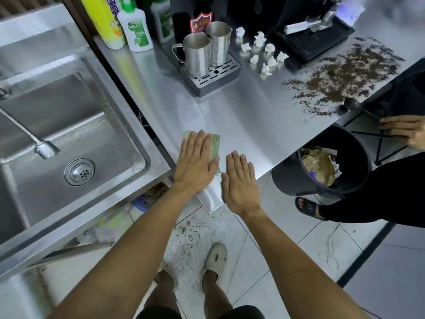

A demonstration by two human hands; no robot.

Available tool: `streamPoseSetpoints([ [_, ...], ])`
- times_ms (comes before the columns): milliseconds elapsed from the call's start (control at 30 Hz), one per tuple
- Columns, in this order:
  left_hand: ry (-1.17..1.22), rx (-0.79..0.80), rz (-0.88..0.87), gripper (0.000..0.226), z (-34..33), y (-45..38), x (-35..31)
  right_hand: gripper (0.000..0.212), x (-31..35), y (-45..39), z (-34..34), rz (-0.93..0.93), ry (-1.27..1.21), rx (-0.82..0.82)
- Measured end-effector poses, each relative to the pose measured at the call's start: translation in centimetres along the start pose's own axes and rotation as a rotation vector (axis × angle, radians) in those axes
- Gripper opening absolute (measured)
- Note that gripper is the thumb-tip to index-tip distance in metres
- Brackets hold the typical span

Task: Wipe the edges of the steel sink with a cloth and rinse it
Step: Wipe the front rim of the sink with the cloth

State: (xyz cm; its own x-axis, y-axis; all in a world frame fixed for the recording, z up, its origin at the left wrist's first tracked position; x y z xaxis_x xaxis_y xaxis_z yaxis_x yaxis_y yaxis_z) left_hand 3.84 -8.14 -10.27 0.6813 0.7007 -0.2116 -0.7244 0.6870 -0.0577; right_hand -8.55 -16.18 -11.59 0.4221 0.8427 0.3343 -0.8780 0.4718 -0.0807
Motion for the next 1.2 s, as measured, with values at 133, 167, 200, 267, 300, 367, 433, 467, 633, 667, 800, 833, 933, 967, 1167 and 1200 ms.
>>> streamPoseSetpoints([
  [133,0.012,-0.016,0.030,0.082,-0.2,-0.1,0.5,0.064,0.0,0.0,0.0,0.010,-0.007,-0.003],
  [167,0.017,-0.017,0.018,0.082,-0.2,-0.2,0.5,0.064,0.0,0.0,0.0,0.014,-0.008,-0.003],
  [200,0.023,-0.028,0.013,0.081,-0.2,-0.3,0.6,0.064,0.0,0.0,0.0,0.019,-0.006,-0.004],
  [267,0.042,-0.059,0.016,0.075,0.0,-0.4,0.5,0.066,0.0,-0.1,0.1,0.017,-0.003,0.005],
  [300,0.063,-0.066,0.026,0.074,0.2,-0.4,0.6,0.066,0.1,-0.1,0.1,0.015,-0.008,0.017],
  [367,0.129,-0.066,0.048,0.073,0.4,-0.3,0.7,0.069,0.1,-0.1,0.1,0.022,-0.014,0.047],
  [433,0.214,-0.070,0.071,0.072,0.6,-0.2,0.8,0.072,0.2,-0.1,0.4,0.023,-0.018,0.085],
  [467,0.267,-0.088,0.091,0.069,0.9,0.0,0.9,0.072,0.2,-0.2,0.6,0.013,-0.026,0.111],
  [633,0.605,-0.291,0.334,0.047,6.0,3.7,4.6,0.059,2.9,-1.1,1.8,-0.015,-0.135,0.181],
  [667,0.620,-0.369,0.358,0.048,7.6,5.2,5.9,0.058,4.3,-1.3,1.8,0.017,-0.167,0.174],
  [800,0.446,-0.625,0.445,0.050,12.1,11.1,11.4,0.057,11.2,-2.4,-0.2,0.158,-0.282,0.210],
  [833,0.362,-0.599,0.440,0.051,12.0,11.7,12.3,0.057,12.9,-2.7,-0.8,0.201,-0.290,0.219],
  [933,0.130,-0.254,0.428,0.062,7.5,12.0,14.4,0.057,17.2,-3.5,-3.2,0.357,-0.243,0.267],
  [967,0.091,-0.159,0.437,0.067,5.8,12.2,15.1,0.057,18.1,-3.7,-4.1,0.407,-0.211,0.293],
  [1167,0.021,-0.142,0.423,0.062,3.9,12.4,15.8,0.067,19.1,-4.6,-6.5,0.531,-0.095,0.298],
  [1200,0.017,-0.146,0.399,0.061,4.0,13.1,15.7,0.067,19.0,-4.5,-6.4,0.534,-0.087,0.284],
])
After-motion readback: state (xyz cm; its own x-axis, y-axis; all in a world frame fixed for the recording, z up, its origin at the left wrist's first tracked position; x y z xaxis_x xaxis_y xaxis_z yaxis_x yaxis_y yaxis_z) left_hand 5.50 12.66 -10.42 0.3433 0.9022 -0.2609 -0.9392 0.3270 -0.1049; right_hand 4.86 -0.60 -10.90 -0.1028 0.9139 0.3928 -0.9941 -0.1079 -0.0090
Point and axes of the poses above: each hand's wrist, its own y-axis away from the middle knuckle, its own z-axis out of the back of the hand, x = y × z, the point moved 8 cm from there along -y, towards the middle knuckle, and after that the axes turned 10 degrees about -x, right-handed, at the moved point
